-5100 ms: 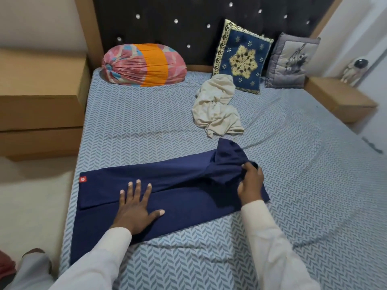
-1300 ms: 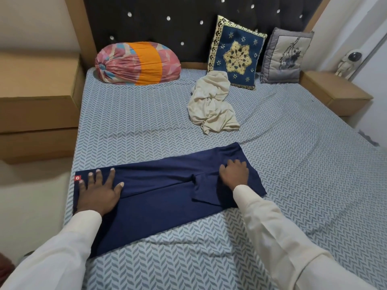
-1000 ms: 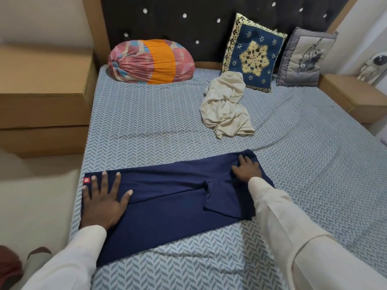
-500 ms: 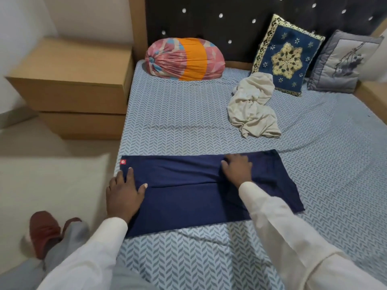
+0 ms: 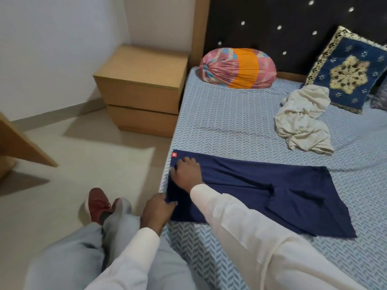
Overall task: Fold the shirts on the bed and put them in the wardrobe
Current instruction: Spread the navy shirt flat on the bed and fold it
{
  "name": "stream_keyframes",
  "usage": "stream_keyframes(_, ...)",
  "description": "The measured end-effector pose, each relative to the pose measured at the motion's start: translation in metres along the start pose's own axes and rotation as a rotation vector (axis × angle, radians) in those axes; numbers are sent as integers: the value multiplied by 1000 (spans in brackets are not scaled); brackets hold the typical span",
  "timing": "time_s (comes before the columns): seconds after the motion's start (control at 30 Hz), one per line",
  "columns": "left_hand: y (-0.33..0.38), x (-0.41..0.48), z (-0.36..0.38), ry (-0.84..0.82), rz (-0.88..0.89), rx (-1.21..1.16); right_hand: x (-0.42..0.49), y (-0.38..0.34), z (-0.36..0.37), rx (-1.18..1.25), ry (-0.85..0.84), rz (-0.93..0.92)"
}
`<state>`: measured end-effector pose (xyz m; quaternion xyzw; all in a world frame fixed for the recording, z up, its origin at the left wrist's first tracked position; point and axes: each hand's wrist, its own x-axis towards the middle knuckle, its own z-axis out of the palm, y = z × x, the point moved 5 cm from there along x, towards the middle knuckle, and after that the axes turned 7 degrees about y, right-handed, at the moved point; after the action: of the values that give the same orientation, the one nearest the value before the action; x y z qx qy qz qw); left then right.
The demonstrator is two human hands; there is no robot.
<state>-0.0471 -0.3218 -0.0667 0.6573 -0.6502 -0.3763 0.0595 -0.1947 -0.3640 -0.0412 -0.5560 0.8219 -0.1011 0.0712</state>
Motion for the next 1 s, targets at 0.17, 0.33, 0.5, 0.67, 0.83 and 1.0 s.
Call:
stream_keyframes(0.17,4,0,2,-52,-23,-256,12,-31,11,8,-221,220)
stream_keyframes(0.33,4,-9,3,32,-141,-417,24,-35,11,-137,-196,164)
stream_keyframes(0.5,1,-16,0,78,-198,-193,32,-25,13,-7,-170,294)
stream_keyframes(0.67,17,-12,-10,41,-59,-17,47,2,6,502,-268,497)
stream_keyframes(0.83,53,-35,-8,294,286,20,35,55,-18,933,-210,641)
stream_keyframes(1.0,73,-54,42,135,503,104,16,110,-8,1032,-119,680)
